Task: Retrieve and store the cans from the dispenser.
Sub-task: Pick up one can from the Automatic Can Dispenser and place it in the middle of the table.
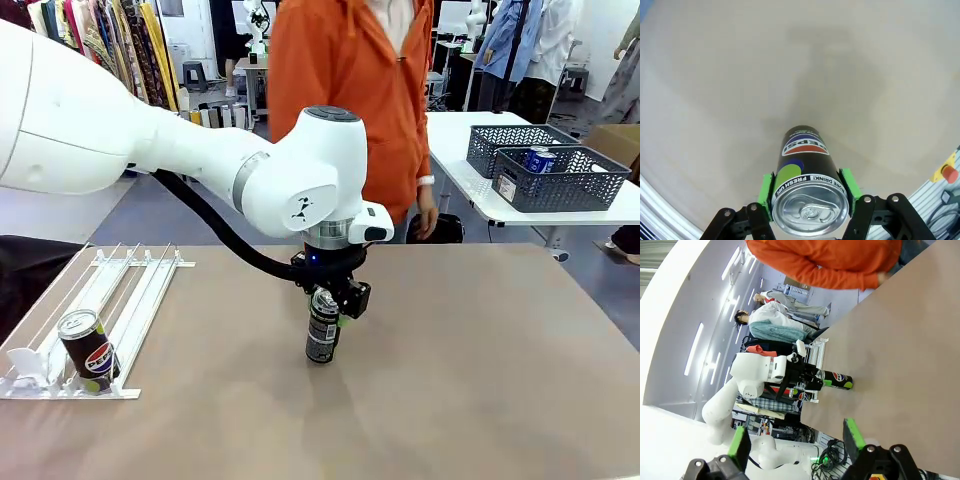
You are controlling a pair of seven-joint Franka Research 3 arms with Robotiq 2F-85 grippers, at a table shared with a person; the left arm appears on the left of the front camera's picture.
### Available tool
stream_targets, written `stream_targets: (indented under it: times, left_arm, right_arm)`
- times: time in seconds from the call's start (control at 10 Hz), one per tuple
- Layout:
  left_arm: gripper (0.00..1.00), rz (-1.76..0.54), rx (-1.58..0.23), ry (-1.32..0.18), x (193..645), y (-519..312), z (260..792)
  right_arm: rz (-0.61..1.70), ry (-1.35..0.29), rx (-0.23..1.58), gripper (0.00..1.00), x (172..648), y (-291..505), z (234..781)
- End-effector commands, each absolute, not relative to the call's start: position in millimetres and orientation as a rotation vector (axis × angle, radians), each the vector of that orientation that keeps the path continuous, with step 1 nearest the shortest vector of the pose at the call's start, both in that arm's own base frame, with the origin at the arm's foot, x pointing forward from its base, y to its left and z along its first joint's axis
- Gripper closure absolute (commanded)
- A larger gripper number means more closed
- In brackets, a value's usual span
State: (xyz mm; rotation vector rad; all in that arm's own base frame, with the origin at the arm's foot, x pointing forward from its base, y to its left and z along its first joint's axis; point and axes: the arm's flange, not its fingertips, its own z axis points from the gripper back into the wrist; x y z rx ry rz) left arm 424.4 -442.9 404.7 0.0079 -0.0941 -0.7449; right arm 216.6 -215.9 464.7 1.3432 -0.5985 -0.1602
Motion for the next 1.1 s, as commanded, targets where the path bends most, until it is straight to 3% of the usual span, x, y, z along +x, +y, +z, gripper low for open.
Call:
stream_targets:
  times: [0.0,0.1,0.4,0.7,1.0]
  left_arm:
    - [0.08,-0.736,0.012,-0.127,425.5,-439.9,413.9]
    - [0.0,-0.736,0.008,-0.132,424.9,-439.1,415.4]
    - [0.0,-0.636,-0.097,-0.267,429.3,-409.5,461.8]
    - [0.0,-0.456,-0.2,-0.328,401.9,-283.4,564.3]
    - [0.0,-0.23,-0.527,-0.337,374.1,-113.3,610.3]
  right_arm:
    - [-0.144,-0.632,1.355,0.0,219.7,-216.2,468.1]
    - [-0.144,-0.632,1.355,0.0,219.7,-216.2,468.1]
    - [-0.144,-0.632,1.355,0.0,219.7,-216.2,468.1]
    - [-0.144,-0.632,1.355,0.0,219.7,-216.2,468.1]
    - [-0.144,-0.632,1.355,0.0,219.7,-216.2,468.1]
